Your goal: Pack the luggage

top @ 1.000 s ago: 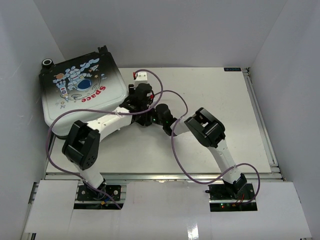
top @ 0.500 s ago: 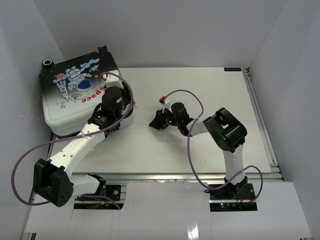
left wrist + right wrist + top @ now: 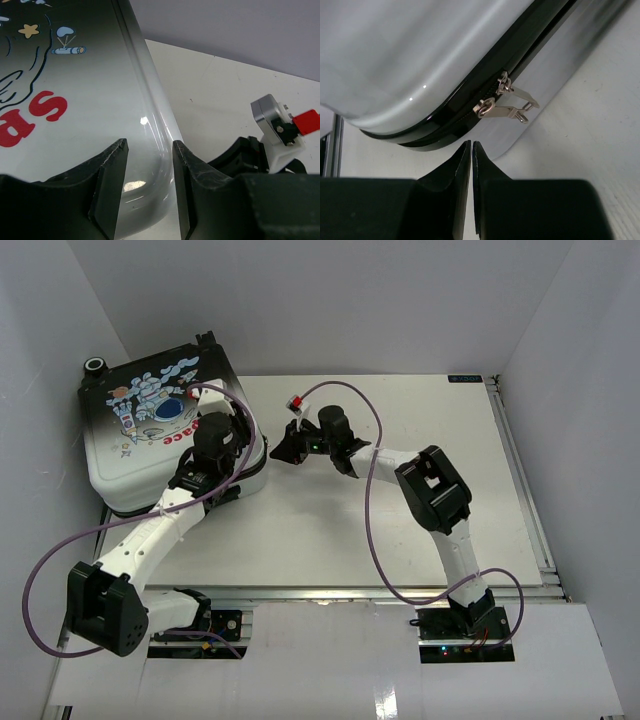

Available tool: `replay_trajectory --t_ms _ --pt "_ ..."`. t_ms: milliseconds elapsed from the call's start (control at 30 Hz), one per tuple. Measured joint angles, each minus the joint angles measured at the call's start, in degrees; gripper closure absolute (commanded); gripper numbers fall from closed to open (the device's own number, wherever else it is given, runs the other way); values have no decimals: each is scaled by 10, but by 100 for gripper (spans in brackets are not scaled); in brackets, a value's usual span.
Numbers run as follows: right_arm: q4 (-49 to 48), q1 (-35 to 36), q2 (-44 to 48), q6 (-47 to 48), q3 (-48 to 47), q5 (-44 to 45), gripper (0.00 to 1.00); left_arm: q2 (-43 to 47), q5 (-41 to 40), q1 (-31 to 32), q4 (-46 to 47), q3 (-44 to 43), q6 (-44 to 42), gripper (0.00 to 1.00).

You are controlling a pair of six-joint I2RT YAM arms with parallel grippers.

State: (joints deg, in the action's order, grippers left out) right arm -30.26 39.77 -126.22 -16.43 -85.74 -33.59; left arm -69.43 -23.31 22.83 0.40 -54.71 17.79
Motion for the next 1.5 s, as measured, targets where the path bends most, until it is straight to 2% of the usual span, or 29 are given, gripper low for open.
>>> replay_trajectory --t_ms 167,467,633,733,900,1133,1200,1333,1500 --pt "48 1 -62 -1 -97 -7 91 3 2 0 22 12 9 44" --pt "66 2 -101 -12 -148 7 92 12 2 0 41 28 15 44" --pt "66 2 -100 -11 -147 19 85 25 24 0 47 38 8 43" --pt "69 2 -71 -9 -86 41 84 17 84 -1 60 30 -17 45" --pt "99 -1 52 -8 99 106 85 -78 173 3 65 -60 -48 47" --pt "104 -23 162 2 231 181 85 -230 193 20 75 -157 -53 53" --pt "104 -31 172 6 248 193 85 -281 174 24 67 -187 -53 56" --pt "107 -41 174 16 267 204 85 -366 56 39 20 -240 -50 57" --pt "109 -49 174 27 271 204 85 -382 -129 62 -42 -229 -51 55"
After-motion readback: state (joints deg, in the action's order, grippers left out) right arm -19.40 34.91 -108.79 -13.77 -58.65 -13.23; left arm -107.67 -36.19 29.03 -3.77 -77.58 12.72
